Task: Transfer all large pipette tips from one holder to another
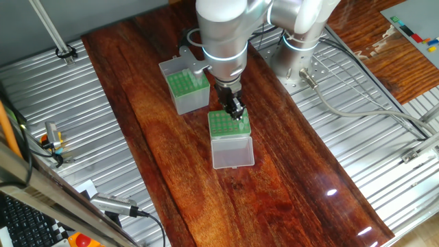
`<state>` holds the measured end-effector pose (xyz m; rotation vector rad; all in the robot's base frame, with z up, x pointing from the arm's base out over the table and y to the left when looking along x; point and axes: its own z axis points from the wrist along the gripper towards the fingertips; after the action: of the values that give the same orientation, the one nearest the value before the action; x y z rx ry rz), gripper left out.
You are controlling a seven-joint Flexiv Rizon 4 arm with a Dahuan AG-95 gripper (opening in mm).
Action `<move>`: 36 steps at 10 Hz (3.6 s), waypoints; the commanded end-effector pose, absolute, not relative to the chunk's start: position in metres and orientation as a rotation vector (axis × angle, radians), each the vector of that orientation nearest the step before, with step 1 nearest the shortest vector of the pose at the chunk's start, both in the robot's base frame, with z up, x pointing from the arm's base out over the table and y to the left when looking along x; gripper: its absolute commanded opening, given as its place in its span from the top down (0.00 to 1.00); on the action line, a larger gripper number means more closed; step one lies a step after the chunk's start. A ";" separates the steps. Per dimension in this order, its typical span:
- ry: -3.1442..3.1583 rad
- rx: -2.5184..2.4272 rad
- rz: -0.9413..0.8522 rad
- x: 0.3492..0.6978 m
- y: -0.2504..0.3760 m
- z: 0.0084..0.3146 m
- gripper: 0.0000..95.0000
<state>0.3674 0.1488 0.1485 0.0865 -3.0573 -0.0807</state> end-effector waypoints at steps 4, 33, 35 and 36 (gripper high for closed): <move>-3.045 0.094 -0.073 0.367 0.145 0.154 0.60; -3.028 0.244 -0.116 0.353 0.146 0.153 1.00; -3.026 0.279 -0.113 0.357 0.148 0.168 1.00; -3.026 0.286 -0.113 0.359 0.149 0.176 1.00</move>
<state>0.3600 0.1497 0.1807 0.2879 -3.0261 -0.1133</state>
